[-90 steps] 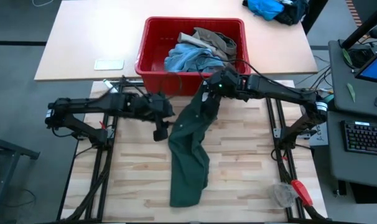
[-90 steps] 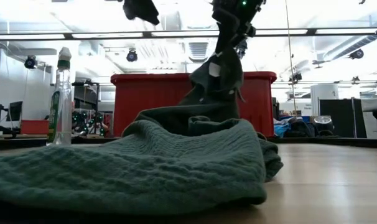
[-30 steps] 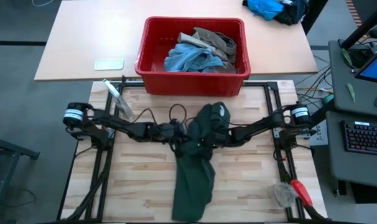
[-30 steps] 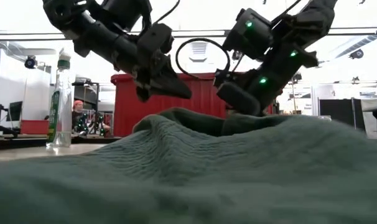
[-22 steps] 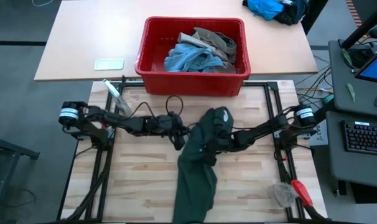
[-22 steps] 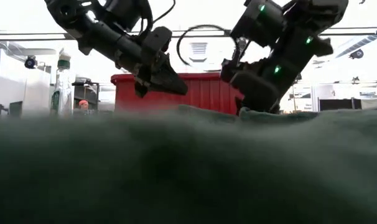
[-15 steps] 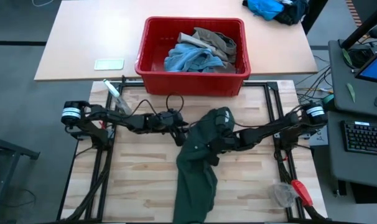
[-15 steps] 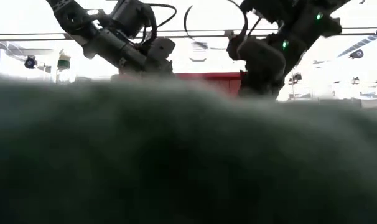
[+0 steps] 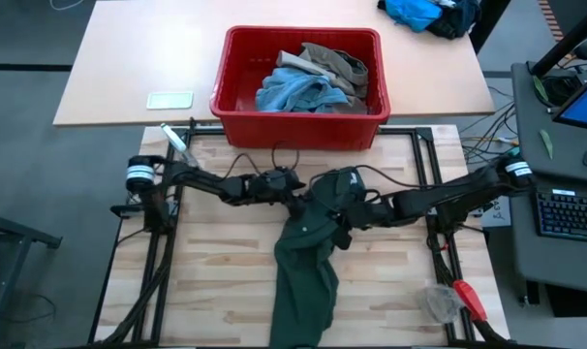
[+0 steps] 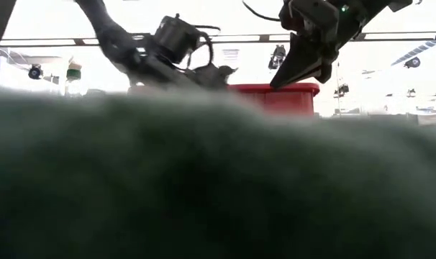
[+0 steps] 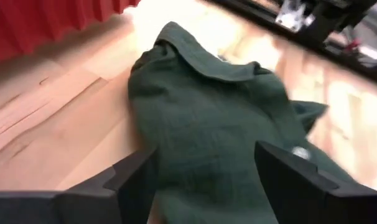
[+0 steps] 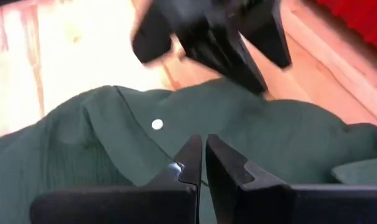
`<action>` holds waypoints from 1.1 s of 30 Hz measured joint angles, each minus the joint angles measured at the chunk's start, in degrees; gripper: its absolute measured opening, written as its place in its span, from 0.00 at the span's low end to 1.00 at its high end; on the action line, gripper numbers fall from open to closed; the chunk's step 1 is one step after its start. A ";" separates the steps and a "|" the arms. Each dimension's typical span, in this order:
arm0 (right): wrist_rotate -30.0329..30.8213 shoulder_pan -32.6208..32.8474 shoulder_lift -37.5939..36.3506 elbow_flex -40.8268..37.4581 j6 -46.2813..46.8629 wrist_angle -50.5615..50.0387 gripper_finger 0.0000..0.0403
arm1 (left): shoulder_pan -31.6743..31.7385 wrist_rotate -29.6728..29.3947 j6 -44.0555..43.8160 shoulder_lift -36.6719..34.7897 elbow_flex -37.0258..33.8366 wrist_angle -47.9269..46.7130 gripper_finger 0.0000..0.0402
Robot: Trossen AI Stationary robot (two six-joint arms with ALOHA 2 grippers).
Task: Fold Laundry from Bin
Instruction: Fold the green polo shirt
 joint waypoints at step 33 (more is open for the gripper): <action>4.00 0.15 3.45 -0.07 10.70 -3.05 0.03 | 1.67 6.99 7.16 11.77 9.03 -5.47 0.03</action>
